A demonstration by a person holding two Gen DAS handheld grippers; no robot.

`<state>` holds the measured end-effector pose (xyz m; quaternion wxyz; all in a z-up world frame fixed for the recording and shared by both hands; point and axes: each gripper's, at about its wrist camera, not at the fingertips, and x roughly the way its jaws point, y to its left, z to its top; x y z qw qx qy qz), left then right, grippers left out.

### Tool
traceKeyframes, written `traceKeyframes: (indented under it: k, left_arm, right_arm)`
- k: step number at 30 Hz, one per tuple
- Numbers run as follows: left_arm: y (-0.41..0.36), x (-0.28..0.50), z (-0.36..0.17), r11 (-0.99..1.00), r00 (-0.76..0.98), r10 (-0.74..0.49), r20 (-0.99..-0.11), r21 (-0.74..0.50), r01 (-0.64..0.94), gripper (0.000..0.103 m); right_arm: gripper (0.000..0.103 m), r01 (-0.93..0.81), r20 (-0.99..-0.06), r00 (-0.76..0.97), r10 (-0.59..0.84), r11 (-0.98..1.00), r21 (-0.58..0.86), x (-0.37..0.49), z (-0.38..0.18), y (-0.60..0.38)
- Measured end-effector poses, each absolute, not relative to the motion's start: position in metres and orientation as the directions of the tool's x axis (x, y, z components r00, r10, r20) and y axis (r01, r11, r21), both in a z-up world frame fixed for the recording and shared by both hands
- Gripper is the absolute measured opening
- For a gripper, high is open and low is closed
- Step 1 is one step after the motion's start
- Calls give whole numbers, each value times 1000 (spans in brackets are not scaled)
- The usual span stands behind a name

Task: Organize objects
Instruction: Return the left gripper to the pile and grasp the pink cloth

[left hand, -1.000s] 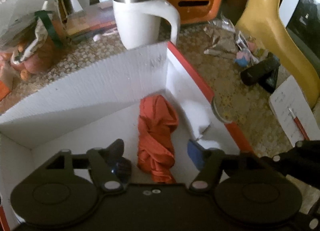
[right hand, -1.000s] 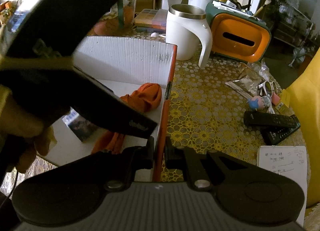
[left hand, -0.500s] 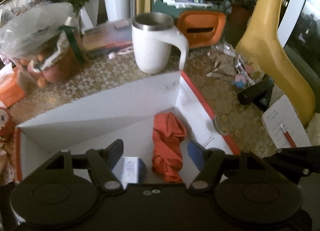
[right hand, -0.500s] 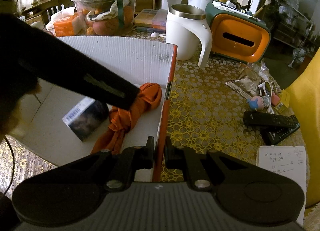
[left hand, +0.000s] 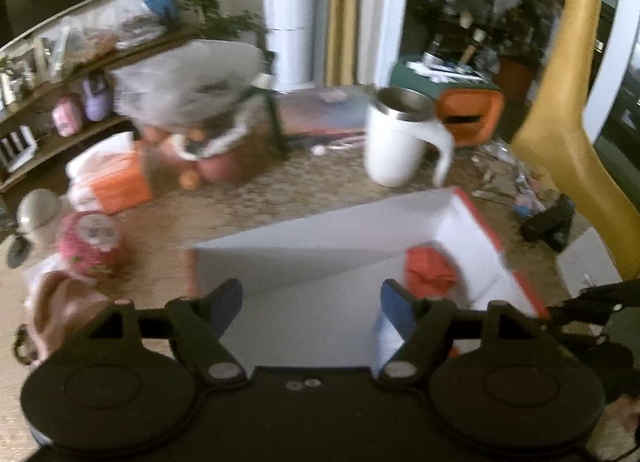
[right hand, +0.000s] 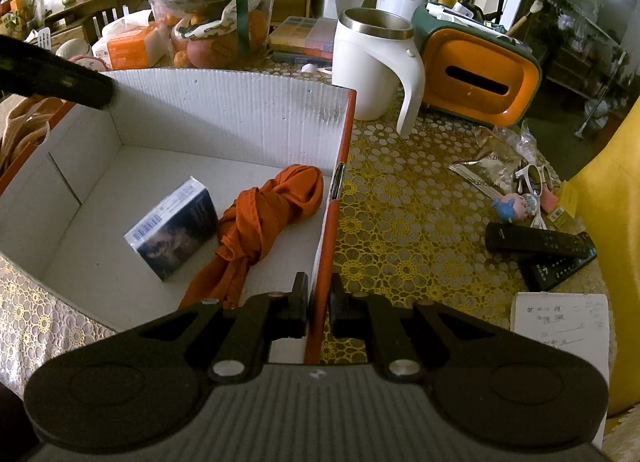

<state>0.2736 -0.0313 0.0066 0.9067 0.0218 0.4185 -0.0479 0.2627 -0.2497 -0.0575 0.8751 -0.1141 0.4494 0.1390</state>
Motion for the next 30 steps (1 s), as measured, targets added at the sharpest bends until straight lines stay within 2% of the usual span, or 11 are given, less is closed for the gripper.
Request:
traceKeyframes:
  k: [6,16,30]
  left_arm:
    - [20,257,17,998,673,21,-739,51,26,81]
    - [104,243,17,991,688,134,-713,79,-111,102]
    - [199,262,-40,965,598,231,-767,101,-243,102]
  right_arm:
    - [10,-344,-819,557,140,936,-74,263,-58,-250]
    - [10,-344,-822,554,136,936,-77,261,-57,-253]
    - [10,-344,-827,548,128,935,-83,261,-55,-258]
